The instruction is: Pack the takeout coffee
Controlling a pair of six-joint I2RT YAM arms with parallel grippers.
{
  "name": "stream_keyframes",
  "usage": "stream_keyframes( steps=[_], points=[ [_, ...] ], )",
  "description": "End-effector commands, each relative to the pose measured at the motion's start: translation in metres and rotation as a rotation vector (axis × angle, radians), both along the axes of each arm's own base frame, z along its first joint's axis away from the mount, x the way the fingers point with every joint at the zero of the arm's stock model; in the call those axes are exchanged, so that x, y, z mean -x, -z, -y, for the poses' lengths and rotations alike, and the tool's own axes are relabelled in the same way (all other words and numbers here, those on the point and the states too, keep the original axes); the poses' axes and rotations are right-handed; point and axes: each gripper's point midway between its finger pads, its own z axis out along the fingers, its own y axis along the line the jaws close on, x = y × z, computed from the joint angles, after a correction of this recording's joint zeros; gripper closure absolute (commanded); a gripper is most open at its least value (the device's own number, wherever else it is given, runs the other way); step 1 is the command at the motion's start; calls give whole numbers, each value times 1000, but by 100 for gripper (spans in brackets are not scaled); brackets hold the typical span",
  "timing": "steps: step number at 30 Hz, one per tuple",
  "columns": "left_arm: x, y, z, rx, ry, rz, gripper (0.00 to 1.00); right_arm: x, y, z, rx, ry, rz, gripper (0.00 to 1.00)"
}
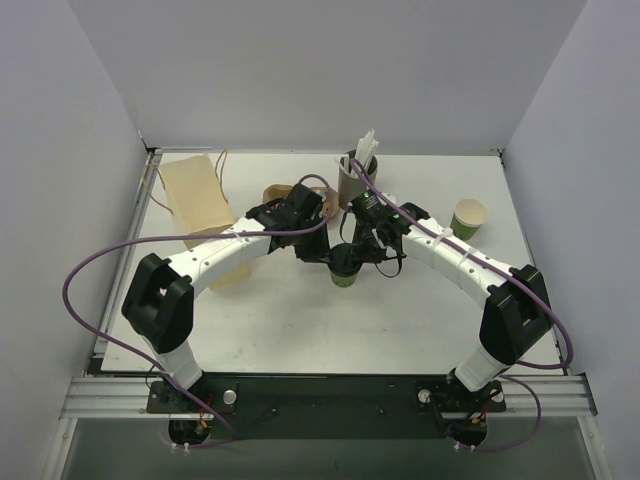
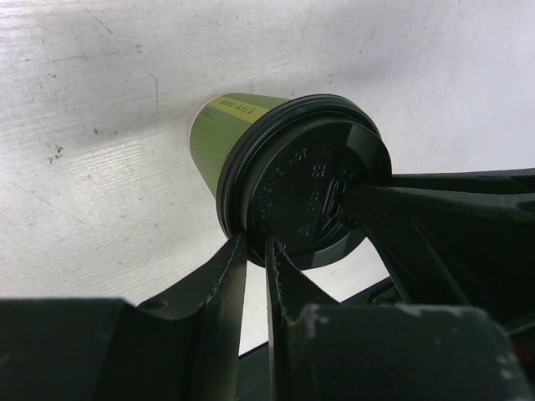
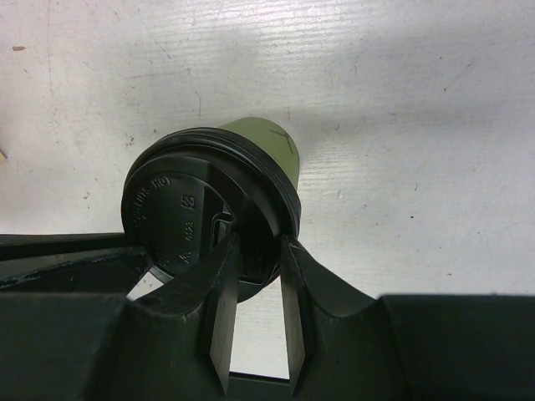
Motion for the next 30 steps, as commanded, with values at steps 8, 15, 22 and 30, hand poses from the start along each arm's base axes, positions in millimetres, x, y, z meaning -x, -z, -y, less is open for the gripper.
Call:
stream_keyframes(
  steps=[8, 15, 22, 30],
  points=[
    [7, 62, -25, -247, 4, -46, 80, 26, 30, 15, 86, -1, -115, 78],
    [13, 93, -34, -367, 15, -63, 82, 32, 38, 13, 75, -5, -132, 79],
    [29, 126, -38, -451, 49, -105, 82, 40, 48, 13, 67, -8, -146, 79],
    [46, 148, -40, -465, 76, -148, 82, 48, 60, 5, 26, -10, -176, 79]
  ],
)
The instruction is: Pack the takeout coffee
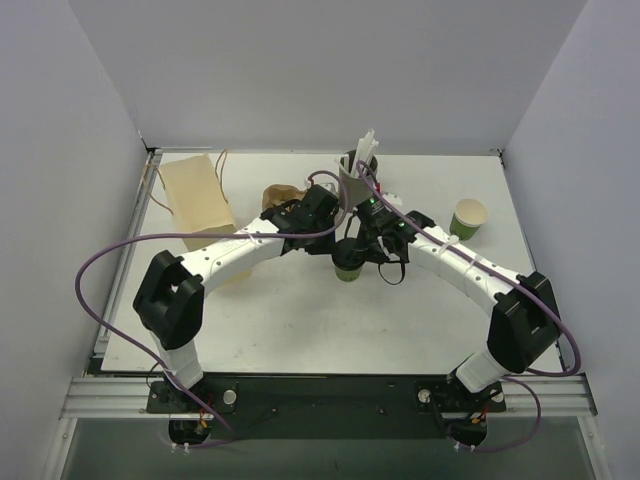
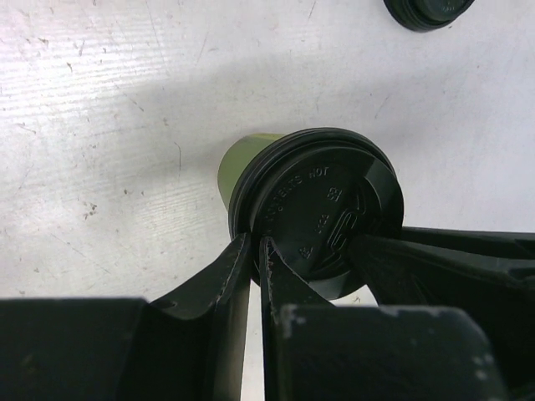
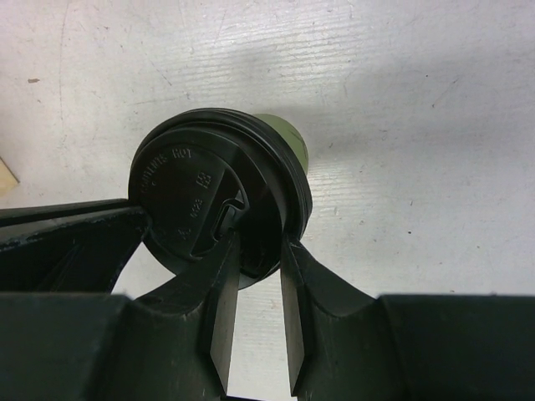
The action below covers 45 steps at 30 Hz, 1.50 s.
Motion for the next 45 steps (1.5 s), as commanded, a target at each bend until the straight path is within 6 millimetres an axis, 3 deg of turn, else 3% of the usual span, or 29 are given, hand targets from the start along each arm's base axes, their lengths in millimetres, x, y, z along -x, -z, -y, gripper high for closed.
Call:
stream_keyframes(
  steps=[1, 7, 12, 20, 28, 38, 45],
  points=[
    [67, 131, -49, -319, 59, -292, 82, 52, 59, -3, 22, -59, -239, 79],
    [54, 109, -39, -303, 74, -243, 82, 62, 75, -4, 5, -51, -273, 79],
    [49, 97, -32, -283, 91, -230, 81, 56, 66, -3, 6, -49, -259, 79],
    [42, 77, -28, -279, 156, -189, 81, 13, -3, -7, -38, -40, -123, 76],
    [35, 63, -27, -295, 184, -157, 81, -10, -49, -3, -44, -38, -32, 76],
    [36, 63, -27, -297, 183, -157, 81, -19, -61, 12, -10, 1, 8, 76],
    [35, 65, -25, -295, 181, -159, 81, -3, -31, 30, 49, 32, -54, 78]
  ],
)
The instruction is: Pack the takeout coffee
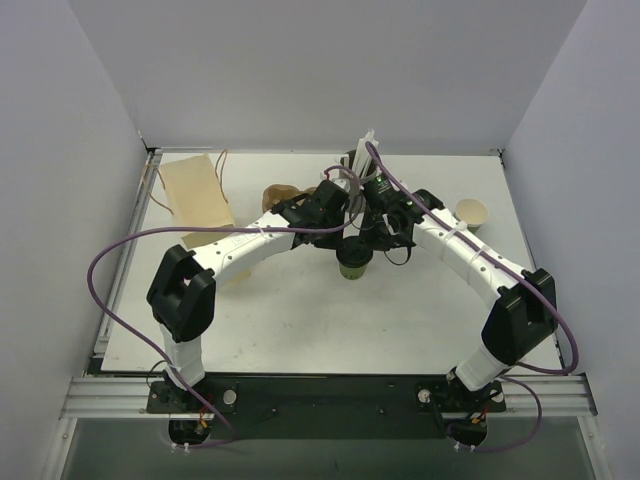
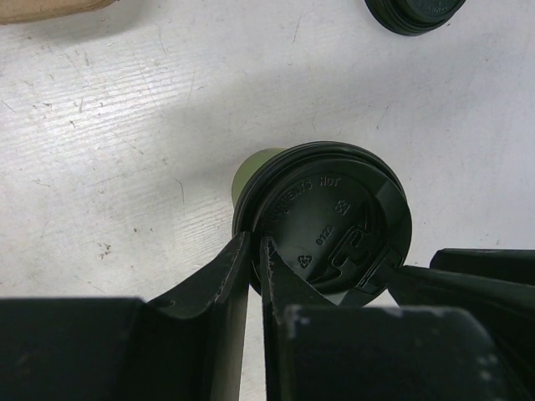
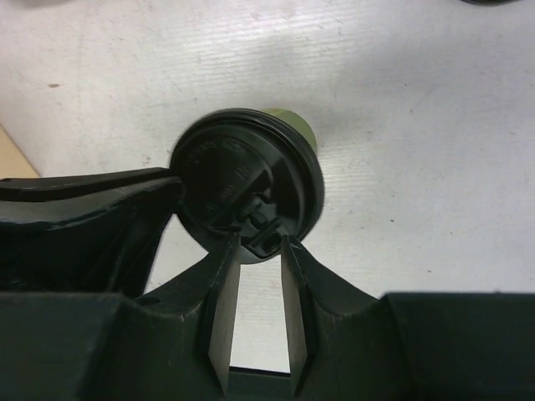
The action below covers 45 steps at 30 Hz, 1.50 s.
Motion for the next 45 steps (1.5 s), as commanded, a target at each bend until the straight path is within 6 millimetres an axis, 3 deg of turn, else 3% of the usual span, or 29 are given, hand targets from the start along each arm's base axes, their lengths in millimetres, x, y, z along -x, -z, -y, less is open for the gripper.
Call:
stream_keyframes(
  steps=[1, 7, 16, 22, 30, 34, 39, 45],
  points=[
    [54, 80, -40, -259, 55, -246, 81, 14, 11, 25, 58, 46, -26, 78],
    [54, 79, -40, -260, 53, -246, 81, 18, 20, 29, -9, 72, -18, 79],
    [53, 80, -40, -260, 51, -245, 81, 11, 7, 30, -42, 103, 49, 81],
    [55, 81, -39, -260, 52, -251, 81, 12, 13, 35, -43, 128, 31, 84],
    [54, 81, -39, -259, 52, -251, 81, 8, -8, 36, -66, 141, 94, 85],
    [53, 81, -39, -260, 51, -250, 81, 8, -4, 36, -58, 147, 80, 87],
    [54, 82, -40, -266, 55, -252, 81, 8, 21, 28, -78, 130, 48, 87],
    [54, 82, -40, -269, 54, -252, 81, 20, 78, 28, -61, 147, -60, 89]
  ],
)
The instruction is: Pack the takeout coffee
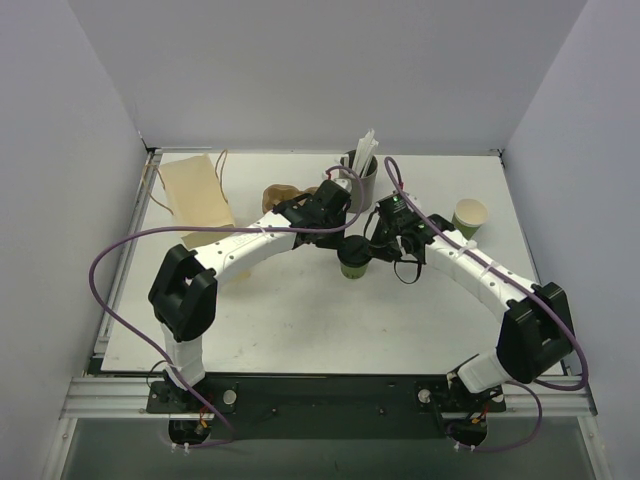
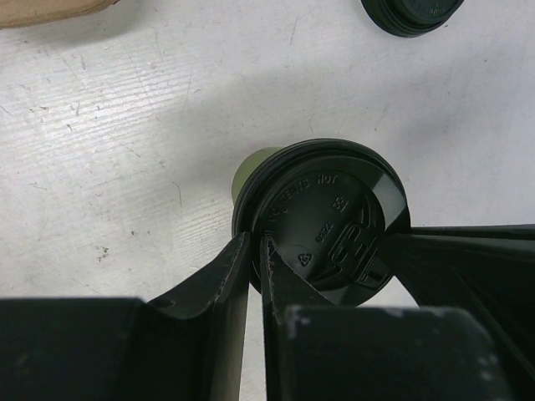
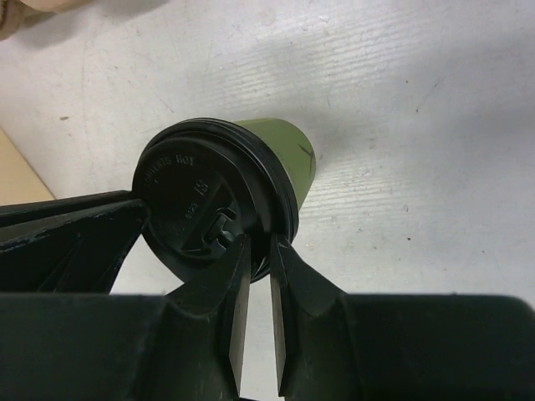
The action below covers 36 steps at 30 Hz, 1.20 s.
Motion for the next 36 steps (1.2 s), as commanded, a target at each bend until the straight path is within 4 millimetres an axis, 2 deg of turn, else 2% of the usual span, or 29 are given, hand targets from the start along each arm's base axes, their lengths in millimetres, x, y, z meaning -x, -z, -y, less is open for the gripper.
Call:
stream_keyframes(
  steps=[1, 4, 7, 11, 13, 15, 16, 31, 36],
  points=[
    [54, 82, -44, -271, 48, -252, 81, 14, 45, 7, 26, 17, -104, 89],
    [54, 83, -45, -275, 48, -252, 81, 16, 48, 8, 33, 20, -112, 89],
    [54, 83, -45, -275, 44, -254, 81, 13, 35, 10, 38, 18, -84, 89],
    [54, 82, -46, -273, 42, -251, 81, 1, 13, 16, 50, 24, -28, 89],
    [54, 81, -45, -270, 42, -248, 81, -9, -5, 11, 44, 10, 10, 87],
    [53, 81, -46, -270, 43, -246, 81, -11, -11, 12, 70, -10, 5, 86],
    [53, 79, -45, -266, 42, -243, 81, -15, -21, 11, 77, -13, 16, 85],
    [53, 77, -44, -260, 47, -241, 81, -6, -4, 7, 119, -50, -67, 85],
    [54, 79, -43, -256, 47, -247, 81, 0, 15, 4, 113, -53, -101, 85]
  ],
)
